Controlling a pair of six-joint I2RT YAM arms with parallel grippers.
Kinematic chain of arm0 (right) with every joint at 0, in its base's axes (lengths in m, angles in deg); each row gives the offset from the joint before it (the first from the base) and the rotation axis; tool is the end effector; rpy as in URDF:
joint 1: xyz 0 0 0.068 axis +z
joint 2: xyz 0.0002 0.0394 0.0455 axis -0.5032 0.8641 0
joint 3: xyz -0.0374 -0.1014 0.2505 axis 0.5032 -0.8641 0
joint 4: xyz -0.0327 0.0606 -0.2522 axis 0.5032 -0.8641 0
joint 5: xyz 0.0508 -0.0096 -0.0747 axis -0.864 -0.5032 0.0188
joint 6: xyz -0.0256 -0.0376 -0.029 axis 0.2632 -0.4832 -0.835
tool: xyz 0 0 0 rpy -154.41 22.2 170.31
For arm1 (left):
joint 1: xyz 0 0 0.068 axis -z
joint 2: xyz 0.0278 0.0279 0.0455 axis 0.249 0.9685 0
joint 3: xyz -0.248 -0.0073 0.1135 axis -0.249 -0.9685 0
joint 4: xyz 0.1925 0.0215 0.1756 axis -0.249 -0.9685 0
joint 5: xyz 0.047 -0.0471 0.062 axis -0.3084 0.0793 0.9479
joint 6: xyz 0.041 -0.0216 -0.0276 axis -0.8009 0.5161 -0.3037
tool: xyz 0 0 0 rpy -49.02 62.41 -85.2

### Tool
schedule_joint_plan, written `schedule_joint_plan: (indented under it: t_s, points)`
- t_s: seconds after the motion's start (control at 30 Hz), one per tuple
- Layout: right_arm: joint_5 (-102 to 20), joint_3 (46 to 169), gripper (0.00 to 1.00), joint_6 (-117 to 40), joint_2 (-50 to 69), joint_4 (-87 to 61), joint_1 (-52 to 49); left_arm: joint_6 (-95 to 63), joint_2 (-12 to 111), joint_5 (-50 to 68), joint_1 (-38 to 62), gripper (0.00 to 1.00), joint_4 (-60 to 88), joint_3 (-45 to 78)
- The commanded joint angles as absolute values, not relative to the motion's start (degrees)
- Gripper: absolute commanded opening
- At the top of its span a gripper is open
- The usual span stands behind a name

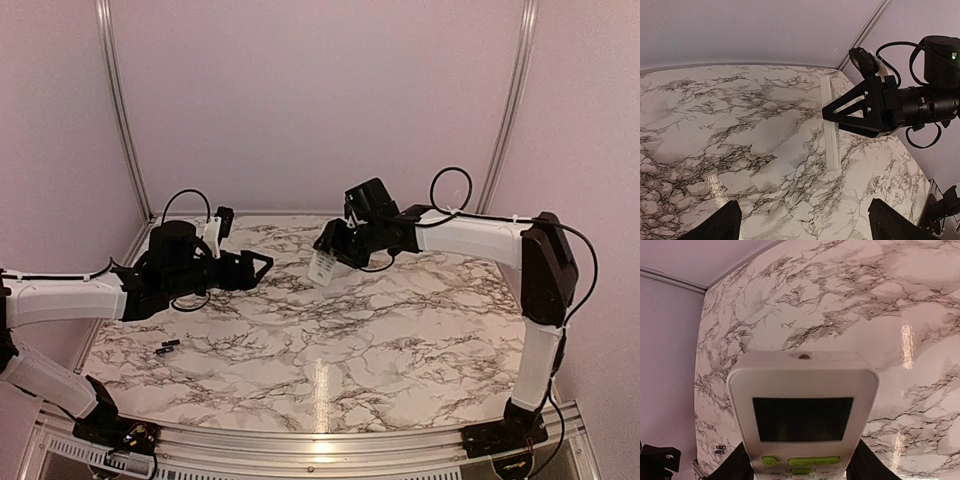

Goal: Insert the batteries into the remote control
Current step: Pass from the right arm to the left

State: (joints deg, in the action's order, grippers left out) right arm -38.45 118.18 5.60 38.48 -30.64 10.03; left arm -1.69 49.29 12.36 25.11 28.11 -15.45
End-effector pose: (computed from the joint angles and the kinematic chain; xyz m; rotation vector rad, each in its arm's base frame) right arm 0.3341 0.2870 0.2453 0.1820 2.4720 0.8649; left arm 0.2222 -0.1875 0.2455 0.3033 1.9545 -0.8467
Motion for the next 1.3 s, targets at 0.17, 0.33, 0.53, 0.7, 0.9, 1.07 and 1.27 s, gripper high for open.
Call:
schedule_joint_plan:
  t_s: [0.17, 0.33, 0.53, 0.7, 0.9, 1.07, 1.27]
  points:
    - [-38.7, 126.1, 0.47, 5.8, 40.5, -27.0, 15.7, -5.0, 59.0, 11.5, 31.4, 0.82, 30.4, -6.9]
    - [-38.8, 126.3, 0.47, 6.0, 40.1, -26.3, 16.9, -4.4, 62.1, 13.9, 31.5, 0.74, 30.2, -5.6]
    - [-39.7, 126.2, 0.47, 6.2, 39.3, -25.5, 17.7, -4.2, 65.1, 14.5, 31.5, 0.61, 30.6, -3.9]
    - [-41.0, 125.5, 0.47, 6.6, 38.9, -25.1, 18.0, -3.8, 65.7, 14.9, 31.5, 0.44, 31.8, -3.6]
    - [-41.3, 124.2, 0.49, 5.6, 37.0, -24.5, 18.2, -4.0, 65.1, 15.4, 31.5, 0.14, 31.9, -3.6]
    - [-40.3, 124.1, 0.74, 1.2, 35.0, -25.5, 18.2, -4.3, 62.1, 15.9, 31.5, 0.00, 31.4, -4.1]
    - [-36.8, 125.9, 0.99, -13.2, 32.1, -31.5, 17.4, -6.8, 57.2, 19.0, 31.6, 0.00, 27.9, -5.4]
